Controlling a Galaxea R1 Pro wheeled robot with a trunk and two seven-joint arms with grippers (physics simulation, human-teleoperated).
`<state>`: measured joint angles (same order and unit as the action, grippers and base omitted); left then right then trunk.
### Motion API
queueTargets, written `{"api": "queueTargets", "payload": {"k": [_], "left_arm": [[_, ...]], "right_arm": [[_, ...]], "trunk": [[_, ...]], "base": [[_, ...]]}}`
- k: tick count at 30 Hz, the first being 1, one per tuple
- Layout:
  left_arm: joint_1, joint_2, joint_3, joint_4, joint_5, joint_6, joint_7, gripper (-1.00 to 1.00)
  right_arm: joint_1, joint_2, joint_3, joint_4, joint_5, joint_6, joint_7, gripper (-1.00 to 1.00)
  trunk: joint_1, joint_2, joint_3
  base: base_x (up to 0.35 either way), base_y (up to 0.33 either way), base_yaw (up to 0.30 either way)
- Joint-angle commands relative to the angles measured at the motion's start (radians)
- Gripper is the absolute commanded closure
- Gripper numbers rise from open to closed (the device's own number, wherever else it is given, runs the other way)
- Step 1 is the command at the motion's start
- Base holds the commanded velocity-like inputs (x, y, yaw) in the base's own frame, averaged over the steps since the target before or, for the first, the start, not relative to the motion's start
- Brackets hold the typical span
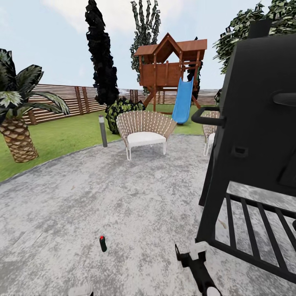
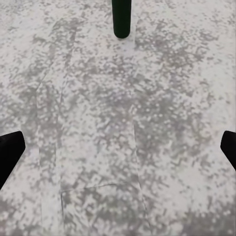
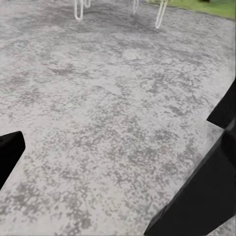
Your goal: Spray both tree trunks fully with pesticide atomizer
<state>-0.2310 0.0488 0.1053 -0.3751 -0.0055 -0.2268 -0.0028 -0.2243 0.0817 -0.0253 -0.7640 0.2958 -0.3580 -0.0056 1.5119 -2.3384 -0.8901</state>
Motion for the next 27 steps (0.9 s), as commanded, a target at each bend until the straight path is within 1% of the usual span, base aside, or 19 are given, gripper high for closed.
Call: {"api": "queueTargets", "payload": {"k": [1, 4, 7, 11, 16, 19, 23, 27], "left_arm": [[-0.001, -0.001, 0.003, 0.001, -0.001, -0.003, 0.0, -1.0], [-0.001, -0.001, 0.002, 0.001, 0.0, -0.003, 0.0, -1.0], [-0.001, -0.001, 0.002, 0.001, -0.001, -0.003, 0.0, -1.0], [-0.001, 0.0, 0.002, 0.001, -0.001, -0.003, 0.0, -1.0], [-0.001, 0.0, 0.003, 0.001, -0.001, -0.003, 0.0, -1.0], [-0.001, 0.0, 0.004, 0.001, -0.001, -0.003, 0.0, -1.0], [-0.001, -0.001, 0.002, 0.001, -0.001, -0.003, 0.0, -1.0], [-0.001, 0.0, 0.002, 0.001, -0.001, -0.003, 0.0, -1.0]], "right_arm": [[-0.015, 0.001, -0.002, 0.008, 0.008, -0.003, 0.0, -1.0], [-0.034, 0.007, 0.0, 0.048, 0.007, -0.004, 0.001, -1.0], [-0.039, 0.022, 0.001, 0.068, 0.01, -0.005, 0.001, -1.0], [-0.041, 0.03, 0.0, 0.089, 0.009, -0.005, 0.001, -1.0], [-0.041, 0.031, -0.006, 0.177, 0.006, -0.009, 0.006, -1.0], [-0.041, 0.029, -0.003, 0.209, 0.008, -0.016, 0.007, -1.0], [-0.041, 0.025, -0.004, 0.222, 0.008, -0.027, 0.007, -1.0], [-0.041, 0.023, -0.005, 0.224, 0.009, -0.029, 0.008, -1.0]], "trunk": [[0.004, -0.008, -0.004], [0.015, -0.029, -0.014], [0.027, -0.05, -0.023], [0.042, -0.078, -0.036], [0.061, -0.113, -0.051], [0.073, -0.134, -0.061], [0.088, -0.162, -0.073], [0.09, -0.163, -0.089]], "base": [[0.0, 0.0, 0.0], [0.0, 0.0, 0.0], [0.0, 0.0, 0.0], [0.0, 0.0, 0.0], [0.0, 0.0, 0.0], [0.0, 0.0, 0.0], [0.0, 0.0, 0.0], [0.0, 0.0, 0.0]]}}
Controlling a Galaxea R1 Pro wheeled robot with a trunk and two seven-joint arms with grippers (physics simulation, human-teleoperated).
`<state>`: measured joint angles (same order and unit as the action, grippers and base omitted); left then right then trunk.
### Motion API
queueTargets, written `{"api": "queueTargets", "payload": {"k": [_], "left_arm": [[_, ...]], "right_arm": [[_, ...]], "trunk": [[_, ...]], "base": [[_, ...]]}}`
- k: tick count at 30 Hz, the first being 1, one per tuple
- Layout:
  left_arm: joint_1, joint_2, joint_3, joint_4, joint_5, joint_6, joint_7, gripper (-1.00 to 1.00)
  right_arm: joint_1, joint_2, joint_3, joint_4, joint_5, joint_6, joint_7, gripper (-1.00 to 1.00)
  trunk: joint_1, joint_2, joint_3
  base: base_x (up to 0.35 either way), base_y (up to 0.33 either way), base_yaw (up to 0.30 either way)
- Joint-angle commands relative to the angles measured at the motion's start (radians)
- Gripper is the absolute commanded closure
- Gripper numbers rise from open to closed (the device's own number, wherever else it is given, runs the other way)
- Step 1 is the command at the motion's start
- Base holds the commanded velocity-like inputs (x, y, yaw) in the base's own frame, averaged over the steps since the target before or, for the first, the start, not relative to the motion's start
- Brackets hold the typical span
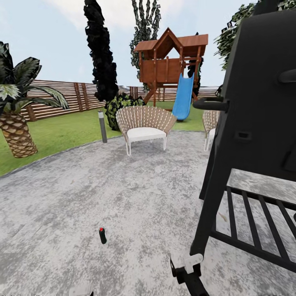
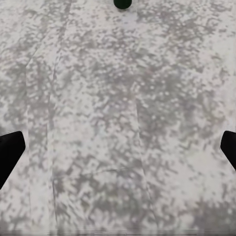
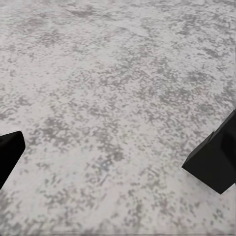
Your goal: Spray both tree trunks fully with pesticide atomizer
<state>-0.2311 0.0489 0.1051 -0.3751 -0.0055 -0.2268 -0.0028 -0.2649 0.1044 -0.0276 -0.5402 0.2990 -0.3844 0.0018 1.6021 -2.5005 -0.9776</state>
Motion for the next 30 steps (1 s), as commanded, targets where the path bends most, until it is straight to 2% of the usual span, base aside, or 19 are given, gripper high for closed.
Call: {"api": "queueTargets", "payload": {"k": [1, 28, 30], "left_arm": [[-0.001, 0.0, 0.003, 0.001, -0.001, -0.003, 0.0, -1.0], [-0.002, 0.004, 0.007, -0.001, -0.001, -0.004, 0.001, -1.0], [-0.002, 0.004, 0.008, -0.001, -0.001, -0.004, 0.001, -1.0]], "right_arm": [[0.0, 0.0, -0.003, 0.001, 0.006, -0.003, 0.0, -1.0], [0.0, 0.0, 0.003, 0.003, 0.009, -0.004, -0.004, -1.0], [0.0, 0.0, 0.003, 0.003, 0.009, -0.004, -0.004, -1.0]], "trunk": [[0.0, -0.001, -0.005], [0.012, -0.007, -0.109], [0.012, -0.007, -0.109]], "base": [[0.0, 0.0, 0.0], [0.0, 0.0, 0.005], [0.0, 0.0, 0.176]]}}
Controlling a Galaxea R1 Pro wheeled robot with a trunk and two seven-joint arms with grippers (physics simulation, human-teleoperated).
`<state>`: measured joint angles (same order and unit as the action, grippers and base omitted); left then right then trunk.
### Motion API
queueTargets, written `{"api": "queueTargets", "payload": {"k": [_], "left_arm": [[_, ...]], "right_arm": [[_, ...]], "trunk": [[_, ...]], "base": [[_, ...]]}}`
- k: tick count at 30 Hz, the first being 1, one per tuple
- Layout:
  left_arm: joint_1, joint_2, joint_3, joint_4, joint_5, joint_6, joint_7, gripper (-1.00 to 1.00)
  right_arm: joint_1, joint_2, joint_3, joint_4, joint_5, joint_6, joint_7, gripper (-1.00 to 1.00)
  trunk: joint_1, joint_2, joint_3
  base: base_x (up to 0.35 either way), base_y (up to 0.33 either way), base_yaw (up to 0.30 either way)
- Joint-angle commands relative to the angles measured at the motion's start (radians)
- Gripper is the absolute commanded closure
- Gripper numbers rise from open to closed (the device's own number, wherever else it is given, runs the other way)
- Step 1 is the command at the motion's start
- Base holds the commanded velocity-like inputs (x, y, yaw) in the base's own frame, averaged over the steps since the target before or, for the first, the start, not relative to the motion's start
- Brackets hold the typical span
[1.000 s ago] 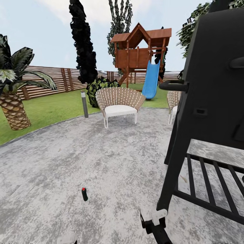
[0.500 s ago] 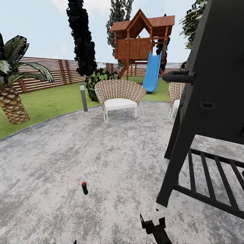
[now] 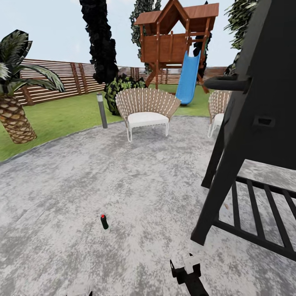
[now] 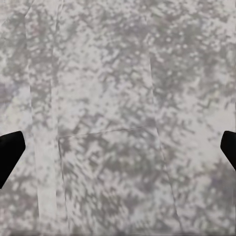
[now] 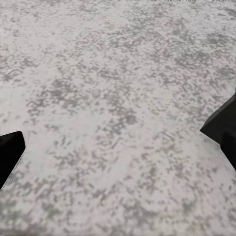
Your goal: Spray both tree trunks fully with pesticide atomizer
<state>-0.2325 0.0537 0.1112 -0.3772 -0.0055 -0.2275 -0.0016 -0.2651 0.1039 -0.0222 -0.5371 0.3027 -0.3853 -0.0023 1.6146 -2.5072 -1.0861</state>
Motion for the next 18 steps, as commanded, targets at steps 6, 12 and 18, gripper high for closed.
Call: {"api": "queueTargets", "payload": {"k": [6, 12, 18], "left_arm": [[-0.004, -0.002, 0.001, -0.01, -0.001, -0.003, -0.001, -1.0], [-0.012, -0.007, 0.002, -0.017, 0.0, -0.002, 0.0, -1.0], [-0.053, -0.012, 0.004, -0.009, 0.001, 0.0, 0.0, -1.0]], "right_arm": [[0.0, 0.0, -0.002, 0.0, 0.006, -0.003, -0.001, -1.0], [0.0, 0.0, -0.001, -0.001, 0.007, -0.003, 0.002, -1.0], [0.0, -0.001, -0.002, -0.004, 0.034, -0.003, 0.006, -1.0]], "trunk": [[0.0, 0.0, -0.001], [0.0, 0.0, -0.001], [0.0, 0.0, -0.001]], "base": [[0.0, 0.0, 0.248], [0.0, 0.0, 0.162], [0.156, 0.0, 0.021]]}}
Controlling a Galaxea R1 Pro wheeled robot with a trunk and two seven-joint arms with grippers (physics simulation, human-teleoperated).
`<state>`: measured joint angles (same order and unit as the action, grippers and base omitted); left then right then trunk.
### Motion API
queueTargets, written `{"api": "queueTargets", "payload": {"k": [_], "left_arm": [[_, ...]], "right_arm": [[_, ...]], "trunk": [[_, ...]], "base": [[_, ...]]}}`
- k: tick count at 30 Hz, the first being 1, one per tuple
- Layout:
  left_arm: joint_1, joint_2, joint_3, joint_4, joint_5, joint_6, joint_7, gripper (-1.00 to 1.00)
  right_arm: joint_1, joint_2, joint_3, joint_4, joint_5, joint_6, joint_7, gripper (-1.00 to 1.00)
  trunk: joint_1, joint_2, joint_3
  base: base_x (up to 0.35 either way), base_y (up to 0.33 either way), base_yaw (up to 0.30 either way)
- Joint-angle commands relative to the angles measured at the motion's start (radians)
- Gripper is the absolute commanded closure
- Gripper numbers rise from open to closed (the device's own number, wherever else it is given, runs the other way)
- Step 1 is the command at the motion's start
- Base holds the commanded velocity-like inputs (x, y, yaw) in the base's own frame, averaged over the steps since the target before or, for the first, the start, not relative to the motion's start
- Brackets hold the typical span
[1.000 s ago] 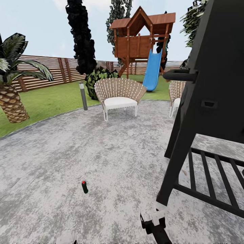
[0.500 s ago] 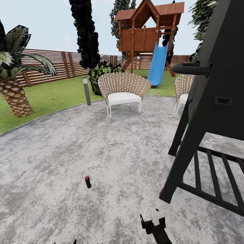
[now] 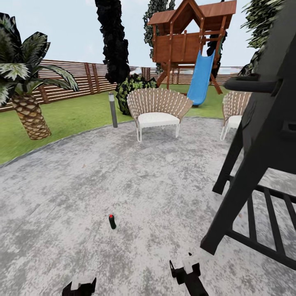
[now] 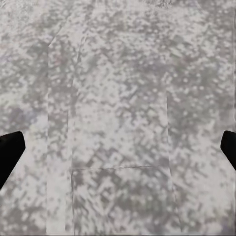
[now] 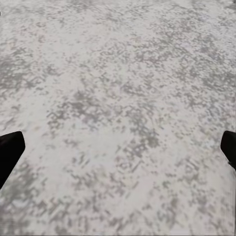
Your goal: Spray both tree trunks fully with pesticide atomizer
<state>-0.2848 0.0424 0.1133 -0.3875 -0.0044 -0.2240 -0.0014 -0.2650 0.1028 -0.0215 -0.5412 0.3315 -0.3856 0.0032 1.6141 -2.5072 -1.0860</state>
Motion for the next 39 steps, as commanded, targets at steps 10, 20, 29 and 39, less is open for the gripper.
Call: {"api": "queueTargets", "payload": {"k": [10, 20, 29, 39], "left_arm": [[-0.011, -0.003, 0.006, 0.004, 0.009, -0.006, 0.001, -1.0], [-0.011, -0.002, 0.008, 0.001, 0.01, -0.006, 0.0, -1.0], [-0.011, -0.003, 0.006, 0.001, 0.009, -0.006, 0.0, -1.0], [-0.011, -0.003, 0.003, 0.001, 0.006, -0.006, 0.0, -1.0]], "right_arm": [[0.0, 0.001, -0.008, -0.025, 0.088, -0.003, -0.001, -1.0], [0.0, 0.0, -0.003, -0.02, 0.089, -0.002, -0.004, -1.0], [0.0, 0.004, 0.002, -0.019, 0.089, -0.003, 0.005, -1.0], [0.0, 0.001, -0.008, -0.032, 0.086, -0.003, 0.203, -1.0]], "trunk": [[0.0, 0.0, -0.001], [0.0, 0.0, -0.001], [0.0, 0.0, -0.001], [0.0, 0.0, -0.001]], "base": [[0.33, -0.069, 0.001], [0.323, -0.067, 0.0], [0.114, -0.001, 0.0], [0.016, 0.0, 0.0]]}}
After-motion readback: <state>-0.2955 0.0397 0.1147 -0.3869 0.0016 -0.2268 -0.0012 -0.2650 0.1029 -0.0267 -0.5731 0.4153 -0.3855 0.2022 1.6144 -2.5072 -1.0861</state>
